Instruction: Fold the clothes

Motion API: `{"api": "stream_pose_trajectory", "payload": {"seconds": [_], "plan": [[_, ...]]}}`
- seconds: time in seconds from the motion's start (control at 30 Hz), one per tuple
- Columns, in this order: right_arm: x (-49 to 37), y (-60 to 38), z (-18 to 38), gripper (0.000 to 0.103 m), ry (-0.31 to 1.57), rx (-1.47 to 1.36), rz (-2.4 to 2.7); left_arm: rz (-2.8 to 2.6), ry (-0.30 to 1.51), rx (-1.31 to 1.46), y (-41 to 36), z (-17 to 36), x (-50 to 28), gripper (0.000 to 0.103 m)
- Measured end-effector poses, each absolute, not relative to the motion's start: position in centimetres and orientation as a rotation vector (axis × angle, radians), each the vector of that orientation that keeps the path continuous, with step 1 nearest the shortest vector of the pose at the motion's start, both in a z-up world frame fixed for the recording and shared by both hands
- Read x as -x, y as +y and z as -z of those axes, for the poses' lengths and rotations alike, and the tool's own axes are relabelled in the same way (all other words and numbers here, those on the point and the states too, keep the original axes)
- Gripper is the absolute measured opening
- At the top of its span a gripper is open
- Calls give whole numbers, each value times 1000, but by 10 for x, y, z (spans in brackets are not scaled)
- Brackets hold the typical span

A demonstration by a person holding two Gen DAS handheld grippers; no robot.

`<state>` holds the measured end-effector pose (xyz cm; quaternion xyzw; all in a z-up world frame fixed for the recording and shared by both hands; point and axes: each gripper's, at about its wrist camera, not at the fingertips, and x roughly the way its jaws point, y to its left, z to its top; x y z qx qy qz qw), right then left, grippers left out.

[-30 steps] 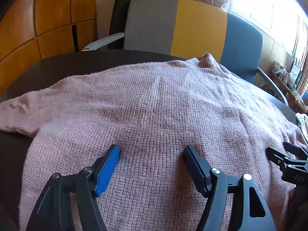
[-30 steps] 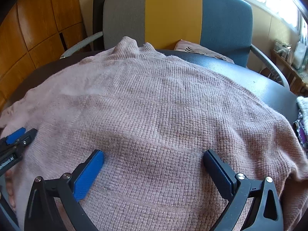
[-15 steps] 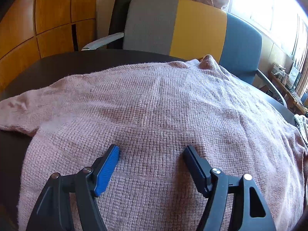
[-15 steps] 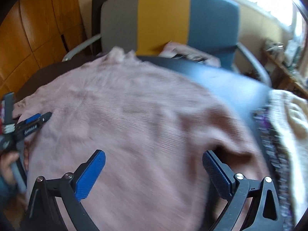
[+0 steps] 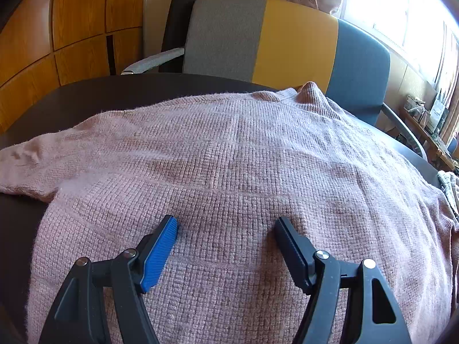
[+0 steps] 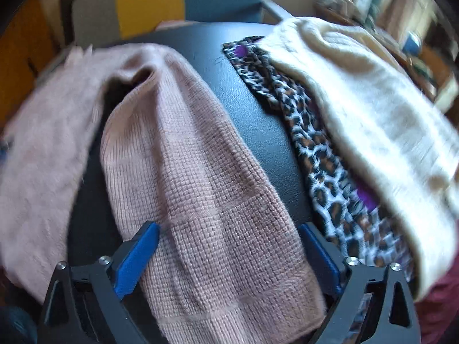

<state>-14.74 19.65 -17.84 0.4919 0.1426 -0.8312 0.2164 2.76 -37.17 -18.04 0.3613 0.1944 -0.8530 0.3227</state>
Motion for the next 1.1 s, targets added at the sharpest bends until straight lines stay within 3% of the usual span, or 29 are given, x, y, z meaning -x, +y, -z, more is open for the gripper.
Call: {"api": "stream_pose_trajectory", "payload": {"seconds": [0.4,0.47,0.5,0.53,0.57,0.6,0.63,0.83,1.0,1.07,1.1], "plan": [[147,202,188,103,333,-1366,2317,2243,512,-947,-373,181,-28,72],[148,197,186,99,357,-1379,2304,2244,514,-946,-373,181,-28,72],[146,194,183,87,376,-1365,2289,2244,514,-947,-373,181,-28,72],[146,189,179,65,399,-1348,2260,2244,514,-947,-373,181,-28,72],[145,184,175,52,422,-1331,2231,2245,514,-946,-373,181,-28,72],[144,178,173,28,467,-1326,2217,2245,514,-946,-372,181,-28,72],[143,171,170,22,513,-1321,2204,2245,515,-946,-372,181,-29,72],[150,157,139,20,773,-1205,2266,2247,519,-944,-372,180,-29,72],[195,175,108,20,1097,-1107,2427,2246,517,-945,-372,180,-28,73],[218,189,102,26,1176,-1123,2490,2246,515,-947,-372,180,-28,73],[227,200,98,39,1167,-1159,2527,2246,515,-947,-373,180,-27,73]]}}
